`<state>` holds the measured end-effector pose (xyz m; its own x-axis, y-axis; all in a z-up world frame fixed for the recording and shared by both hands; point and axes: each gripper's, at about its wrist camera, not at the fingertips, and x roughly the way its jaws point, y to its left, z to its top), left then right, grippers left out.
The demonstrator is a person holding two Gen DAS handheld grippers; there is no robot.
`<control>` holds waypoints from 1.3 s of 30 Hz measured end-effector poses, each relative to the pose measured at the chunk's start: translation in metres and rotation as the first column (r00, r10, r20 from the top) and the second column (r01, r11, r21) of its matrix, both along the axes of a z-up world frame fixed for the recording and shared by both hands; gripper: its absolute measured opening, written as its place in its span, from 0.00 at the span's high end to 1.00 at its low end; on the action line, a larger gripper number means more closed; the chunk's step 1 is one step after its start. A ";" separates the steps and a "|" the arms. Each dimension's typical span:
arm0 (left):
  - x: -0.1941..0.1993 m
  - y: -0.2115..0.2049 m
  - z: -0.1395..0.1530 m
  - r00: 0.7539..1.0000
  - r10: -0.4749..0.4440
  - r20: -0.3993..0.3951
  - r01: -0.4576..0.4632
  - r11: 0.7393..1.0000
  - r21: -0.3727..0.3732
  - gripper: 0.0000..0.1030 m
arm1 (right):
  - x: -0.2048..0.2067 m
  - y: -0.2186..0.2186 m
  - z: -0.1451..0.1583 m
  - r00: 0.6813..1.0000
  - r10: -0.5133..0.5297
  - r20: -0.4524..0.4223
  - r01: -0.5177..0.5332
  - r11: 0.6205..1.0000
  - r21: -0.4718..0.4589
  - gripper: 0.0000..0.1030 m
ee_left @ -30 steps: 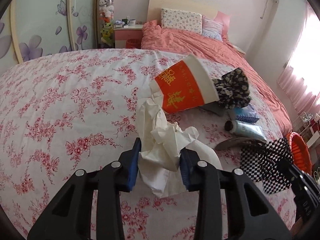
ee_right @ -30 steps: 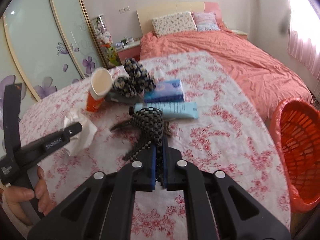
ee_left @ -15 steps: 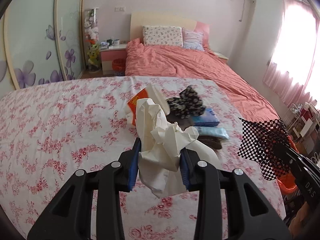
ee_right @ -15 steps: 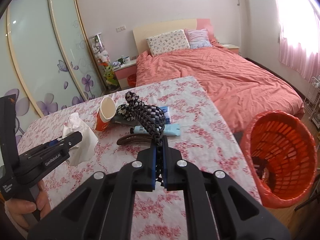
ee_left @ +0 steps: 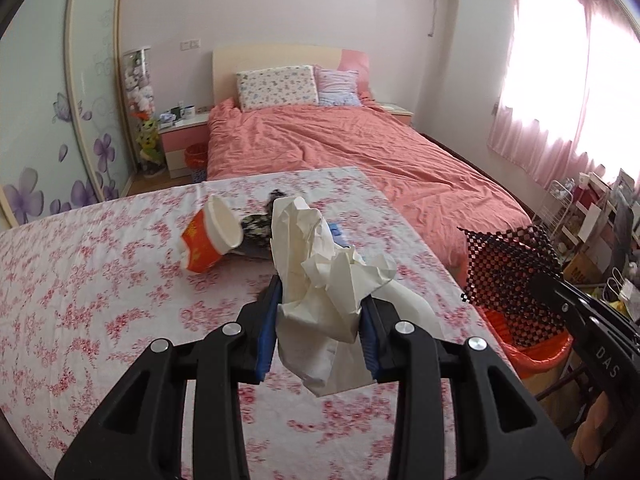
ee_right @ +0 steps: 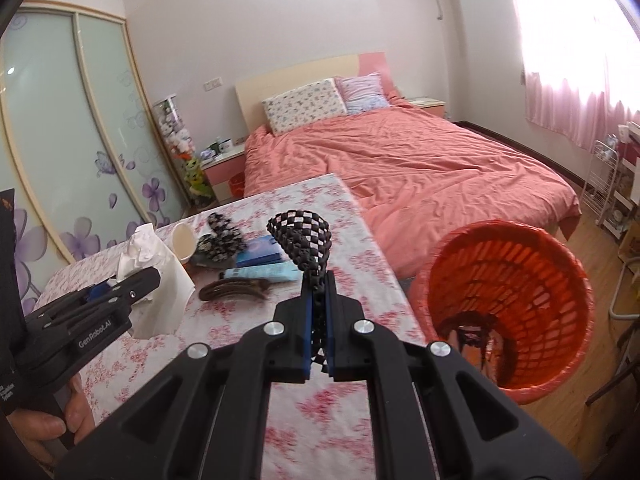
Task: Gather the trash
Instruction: 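Carry tissue and black mesh to the orange basket and open both grippers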
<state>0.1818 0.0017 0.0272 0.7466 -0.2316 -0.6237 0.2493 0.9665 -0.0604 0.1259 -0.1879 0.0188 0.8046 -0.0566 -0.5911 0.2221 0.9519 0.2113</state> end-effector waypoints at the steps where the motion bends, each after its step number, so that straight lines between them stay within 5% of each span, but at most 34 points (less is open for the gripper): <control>1: -0.002 -0.007 0.000 1.000 -0.014 0.002 0.014 1.000 0.005 0.65 | -0.003 -0.006 0.000 1.000 -0.011 0.002 0.011 1.000 0.003 0.94; 13: -0.010 -0.090 -0.006 0.981 -0.193 0.016 0.193 0.980 0.041 0.65 | -0.035 -0.084 -0.002 0.988 -0.149 0.024 0.148 0.987 0.059 0.94; 28: -0.001 -0.198 -0.026 0.913 -0.407 0.002 0.407 0.913 0.013 0.64 | -0.048 -0.185 -0.026 0.957 -0.290 0.028 0.283 0.949 0.140 0.94; 30: 0.001 -0.208 -0.031 0.909 -0.418 -0.008 0.418 0.908 0.014 0.62 | -0.045 -0.195 -0.033 0.954 -0.298 0.019 0.292 0.945 0.146 0.93; 34: 0.010 -0.220 -0.047 0.921 -0.387 -0.042 0.388 0.921 0.038 0.36 | -0.039 -0.212 -0.052 0.946 -0.324 -0.016 0.322 0.932 0.166 0.78; 39: 0.018 -0.214 -0.059 0.935 -0.347 -0.075 0.351 0.935 0.052 0.33 | -0.035 -0.218 -0.072 0.938 -0.342 -0.057 0.346 0.925 0.158 0.65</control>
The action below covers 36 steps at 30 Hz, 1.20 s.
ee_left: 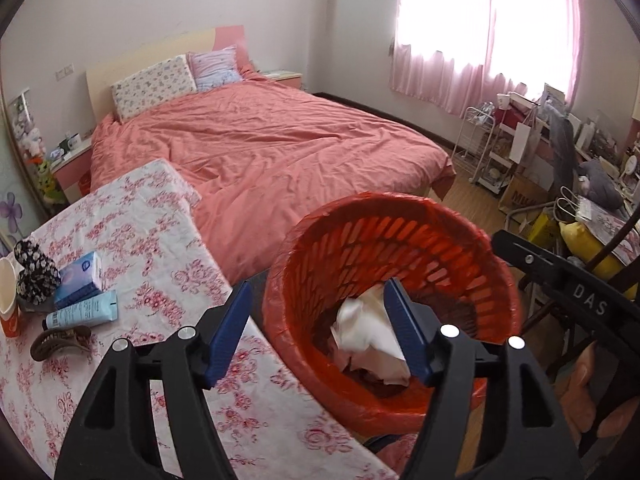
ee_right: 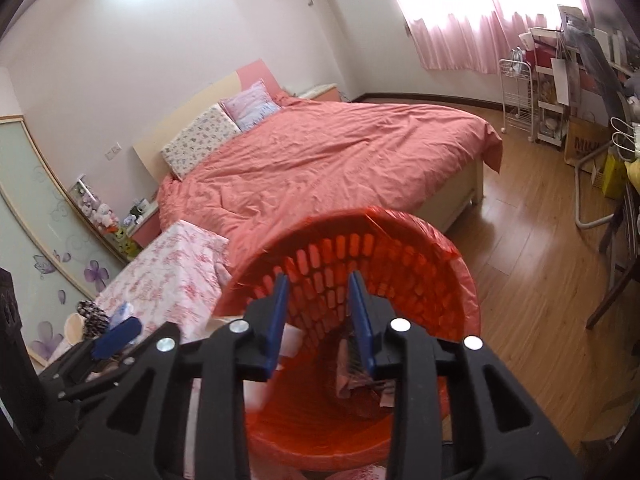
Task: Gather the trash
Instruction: 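Carry tissue and black mesh to the orange basket and open both grippers, then move both tools back over the items on the bed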
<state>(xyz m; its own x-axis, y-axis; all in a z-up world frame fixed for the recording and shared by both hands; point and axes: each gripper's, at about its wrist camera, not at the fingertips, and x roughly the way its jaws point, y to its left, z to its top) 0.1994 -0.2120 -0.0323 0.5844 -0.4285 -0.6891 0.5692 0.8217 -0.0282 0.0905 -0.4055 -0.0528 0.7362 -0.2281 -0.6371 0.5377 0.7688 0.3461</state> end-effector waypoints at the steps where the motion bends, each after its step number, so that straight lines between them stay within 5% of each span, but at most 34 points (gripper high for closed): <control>1: 0.002 0.004 -0.002 1.000 0.012 -0.004 -0.012 1.000 0.004 0.33 | 0.001 0.001 -0.002 1.000 -0.001 -0.007 0.001 1.000 -0.007 0.62; 12: 0.008 0.064 0.000 0.989 0.149 0.016 -0.150 0.988 0.044 0.32 | 0.015 0.033 -0.009 0.997 0.048 -0.057 -0.052 0.997 -0.061 0.52; 22: 0.021 0.155 0.004 0.942 0.336 0.017 -0.337 0.940 0.052 0.32 | 0.041 0.087 -0.011 0.984 0.151 -0.093 -0.157 0.985 -0.069 0.52; 29: 0.045 0.223 0.008 0.860 0.509 0.033 -0.510 0.858 0.058 0.32 | 0.062 0.132 -0.018 0.963 0.238 -0.123 -0.248 0.966 -0.070 0.52; 36: 0.086 0.263 0.018 0.749 0.662 0.025 -0.662 0.749 0.027 0.32 | 0.078 0.166 -0.025 0.943 0.297 -0.151 -0.311 0.948 -0.072 0.52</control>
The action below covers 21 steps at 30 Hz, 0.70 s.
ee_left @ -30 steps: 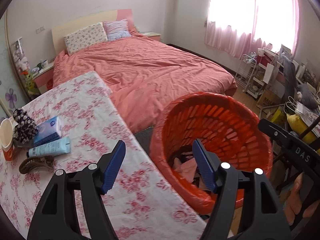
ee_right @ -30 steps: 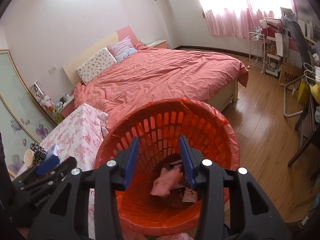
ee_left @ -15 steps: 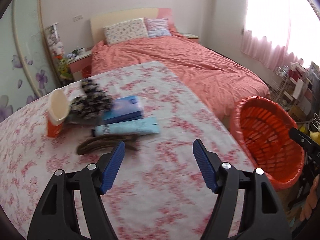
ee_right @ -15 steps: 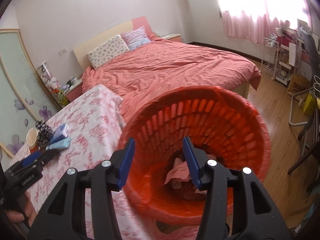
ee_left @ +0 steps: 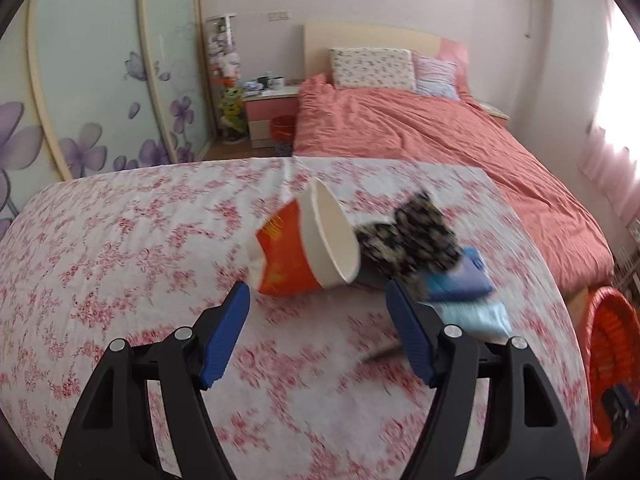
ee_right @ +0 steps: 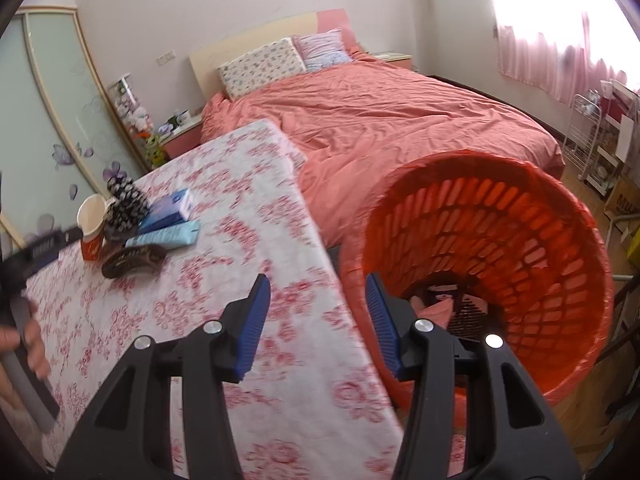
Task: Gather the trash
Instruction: 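Move both tools back over the items on the bed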
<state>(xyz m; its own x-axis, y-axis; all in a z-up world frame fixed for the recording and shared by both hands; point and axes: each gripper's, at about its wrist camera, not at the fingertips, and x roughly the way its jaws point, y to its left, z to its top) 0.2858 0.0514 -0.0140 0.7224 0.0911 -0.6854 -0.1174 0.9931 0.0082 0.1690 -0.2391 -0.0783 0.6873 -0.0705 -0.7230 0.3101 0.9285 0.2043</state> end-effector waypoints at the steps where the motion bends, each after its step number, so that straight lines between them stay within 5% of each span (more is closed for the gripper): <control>1: 0.003 0.003 0.000 1.000 0.011 -0.003 -0.011 1.000 0.001 0.32 | 0.002 0.003 0.000 1.000 0.006 -0.002 -0.006 1.000 0.000 0.52; 7: 0.029 0.015 -0.012 0.997 0.047 -0.057 -0.045 0.998 0.033 0.36 | 0.014 0.026 -0.004 0.998 0.051 -0.020 -0.051 0.999 -0.009 0.52; 21: -0.007 0.079 -0.038 0.994 0.039 -0.105 -0.037 0.999 0.026 0.42 | 0.050 0.091 -0.009 0.982 0.190 -0.021 -0.190 0.982 0.010 0.52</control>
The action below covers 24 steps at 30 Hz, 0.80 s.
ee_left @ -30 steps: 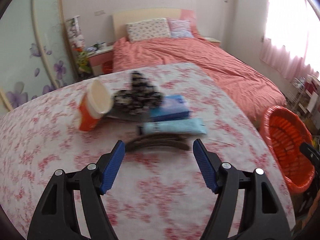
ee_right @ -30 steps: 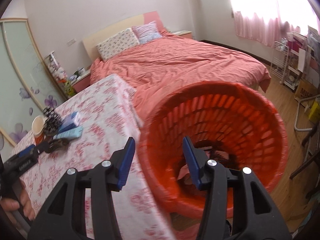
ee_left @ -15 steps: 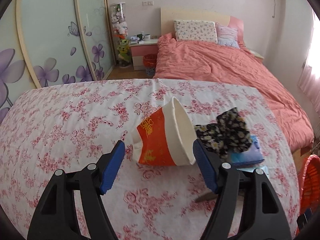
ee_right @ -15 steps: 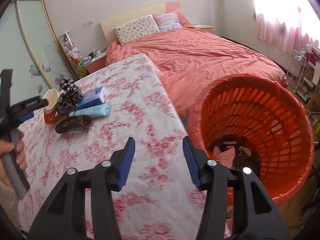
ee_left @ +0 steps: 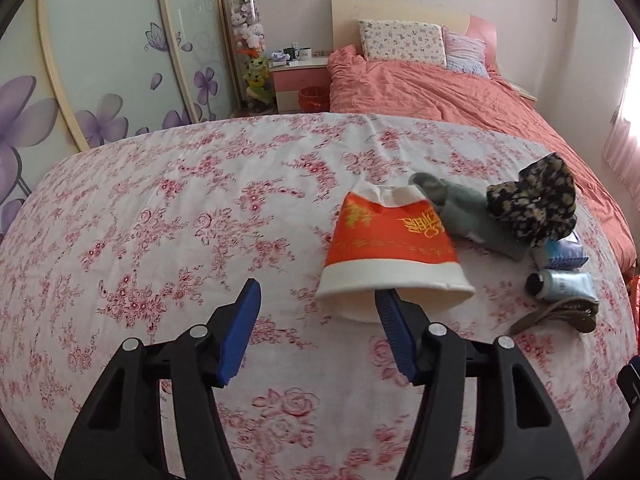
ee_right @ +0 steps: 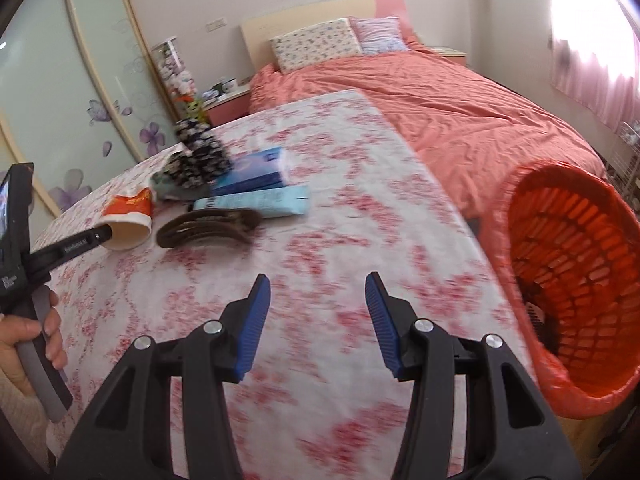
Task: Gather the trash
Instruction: 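Move both tools back over the items on the bed, then grasp the red-and-white paper cup with the left gripper while the right grasps the brown hair clip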
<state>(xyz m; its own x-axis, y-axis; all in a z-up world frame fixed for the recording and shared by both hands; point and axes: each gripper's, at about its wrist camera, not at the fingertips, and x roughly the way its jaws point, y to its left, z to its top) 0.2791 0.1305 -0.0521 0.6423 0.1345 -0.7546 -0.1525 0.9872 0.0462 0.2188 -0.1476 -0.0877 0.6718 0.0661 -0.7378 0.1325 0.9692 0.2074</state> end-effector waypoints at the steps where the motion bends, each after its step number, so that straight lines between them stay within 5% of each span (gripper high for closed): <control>1: 0.001 0.002 -0.001 1.000 -0.008 0.000 0.008 1.000 -0.004 0.42 | 0.004 0.004 0.001 1.000 0.010 0.005 -0.010 1.000 0.004 0.52; 6: 0.010 -0.005 -0.003 0.998 -0.059 0.018 0.058 0.998 0.024 0.44 | 0.031 0.021 0.004 0.999 0.047 0.026 -0.048 0.999 0.012 0.52; 14: 0.027 0.003 -0.009 0.997 -0.073 -0.003 0.073 0.997 0.016 0.80 | 0.067 0.037 0.002 0.994 0.108 0.021 -0.108 0.994 0.021 0.53; 19: 0.027 0.011 -0.010 0.998 -0.070 -0.005 0.070 0.997 0.019 0.83 | 0.073 0.045 0.001 0.984 0.176 -0.002 -0.176 0.984 -0.003 0.58; 24: 0.025 0.015 -0.010 0.997 -0.077 -0.002 0.077 0.997 0.030 0.82 | 0.060 0.045 0.002 0.953 0.297 -0.053 -0.290 0.950 0.116 0.68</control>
